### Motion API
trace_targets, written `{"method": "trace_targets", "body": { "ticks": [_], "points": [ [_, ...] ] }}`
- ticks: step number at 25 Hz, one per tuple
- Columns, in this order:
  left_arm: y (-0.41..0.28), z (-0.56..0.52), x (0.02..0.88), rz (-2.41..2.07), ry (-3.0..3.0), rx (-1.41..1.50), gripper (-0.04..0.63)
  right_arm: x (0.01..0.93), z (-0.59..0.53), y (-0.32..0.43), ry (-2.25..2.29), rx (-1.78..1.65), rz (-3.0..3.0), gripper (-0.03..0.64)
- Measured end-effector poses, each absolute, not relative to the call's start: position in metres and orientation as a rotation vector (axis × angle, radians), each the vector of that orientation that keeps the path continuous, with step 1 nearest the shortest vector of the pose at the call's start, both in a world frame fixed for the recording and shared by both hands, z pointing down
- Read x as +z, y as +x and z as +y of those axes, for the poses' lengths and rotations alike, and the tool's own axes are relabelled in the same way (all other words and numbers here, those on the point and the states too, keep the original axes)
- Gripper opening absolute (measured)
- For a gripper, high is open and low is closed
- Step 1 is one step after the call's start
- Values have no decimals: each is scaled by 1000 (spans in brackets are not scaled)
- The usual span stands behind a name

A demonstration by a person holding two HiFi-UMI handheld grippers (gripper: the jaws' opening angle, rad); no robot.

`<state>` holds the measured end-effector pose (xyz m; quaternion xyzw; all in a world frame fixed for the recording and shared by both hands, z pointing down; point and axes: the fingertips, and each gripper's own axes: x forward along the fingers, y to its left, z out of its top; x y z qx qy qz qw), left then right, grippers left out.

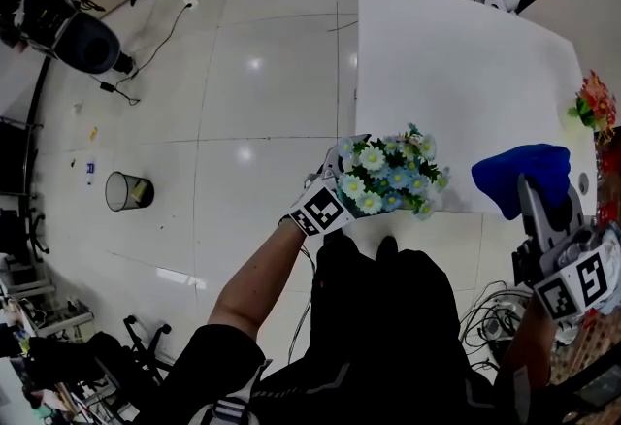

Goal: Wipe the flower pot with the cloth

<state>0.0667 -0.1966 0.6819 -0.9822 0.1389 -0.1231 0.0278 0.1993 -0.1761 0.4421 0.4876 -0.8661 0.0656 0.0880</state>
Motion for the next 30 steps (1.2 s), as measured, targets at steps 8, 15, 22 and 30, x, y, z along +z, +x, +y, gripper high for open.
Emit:
{"method": "trace_targets", "body": {
  "ticks": [8, 15, 22, 30],
  "points": [
    [71, -196, 695, 468, -3016, -443, 574, 445, -176, 202, 1411, 198, -2597, 71],
    [51, -175, 695, 426, -3010, -479, 574, 449, -181, 191, 1355, 218, -2631, 71],
    [59, -176, 696, 380, -2984, -469, 580, 463, -186, 188, 1326, 258, -2623, 71],
    [59, -185, 677, 437, -3067, -419, 581, 449, -191, 181, 1326, 286, -2660, 71]
  ]
}}
